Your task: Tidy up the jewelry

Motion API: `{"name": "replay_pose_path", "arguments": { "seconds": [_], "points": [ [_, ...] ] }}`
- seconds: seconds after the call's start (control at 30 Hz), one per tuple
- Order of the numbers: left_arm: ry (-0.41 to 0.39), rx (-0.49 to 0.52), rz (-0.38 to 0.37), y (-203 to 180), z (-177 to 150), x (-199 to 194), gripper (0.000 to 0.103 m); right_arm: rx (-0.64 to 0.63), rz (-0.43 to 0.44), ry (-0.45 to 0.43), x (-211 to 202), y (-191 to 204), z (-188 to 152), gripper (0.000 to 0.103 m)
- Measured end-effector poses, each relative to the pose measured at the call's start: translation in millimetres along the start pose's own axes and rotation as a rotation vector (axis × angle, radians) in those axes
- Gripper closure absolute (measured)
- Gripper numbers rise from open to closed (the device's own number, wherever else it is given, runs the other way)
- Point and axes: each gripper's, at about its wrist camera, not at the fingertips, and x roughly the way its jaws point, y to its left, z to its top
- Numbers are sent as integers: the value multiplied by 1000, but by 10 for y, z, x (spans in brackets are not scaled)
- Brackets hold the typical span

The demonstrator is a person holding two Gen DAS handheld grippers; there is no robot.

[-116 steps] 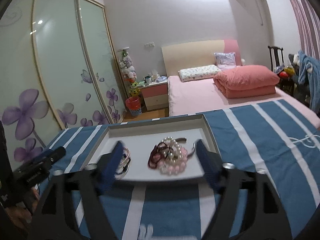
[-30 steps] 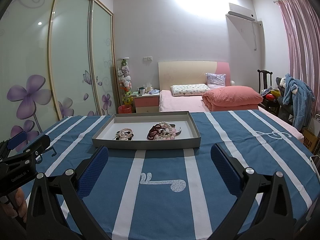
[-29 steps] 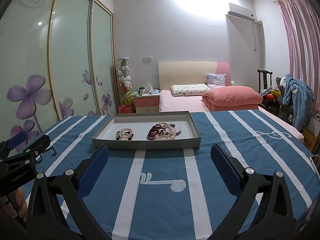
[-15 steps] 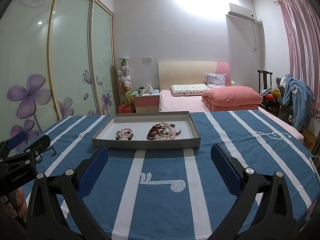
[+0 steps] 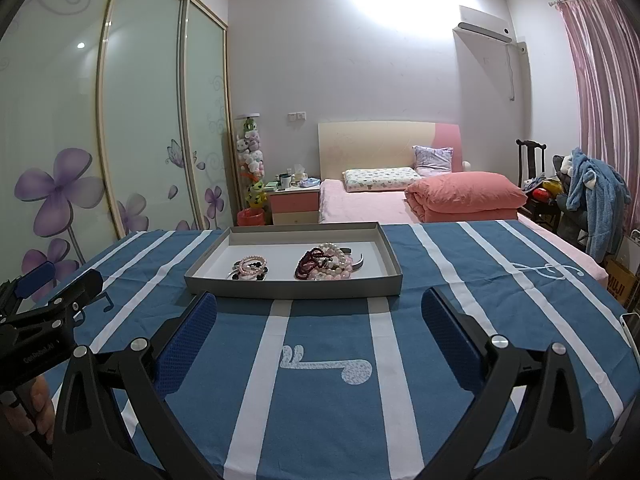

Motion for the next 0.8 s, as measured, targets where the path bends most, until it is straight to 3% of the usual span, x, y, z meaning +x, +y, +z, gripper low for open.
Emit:
{"name": "replay_pose_path", "arguments": {
  "seconds": [0.8],
  "points": [
    [4, 0, 1, -7, -11, -14, 4, 1, 4, 8, 3, -6, -21, 2]
  ]
}}
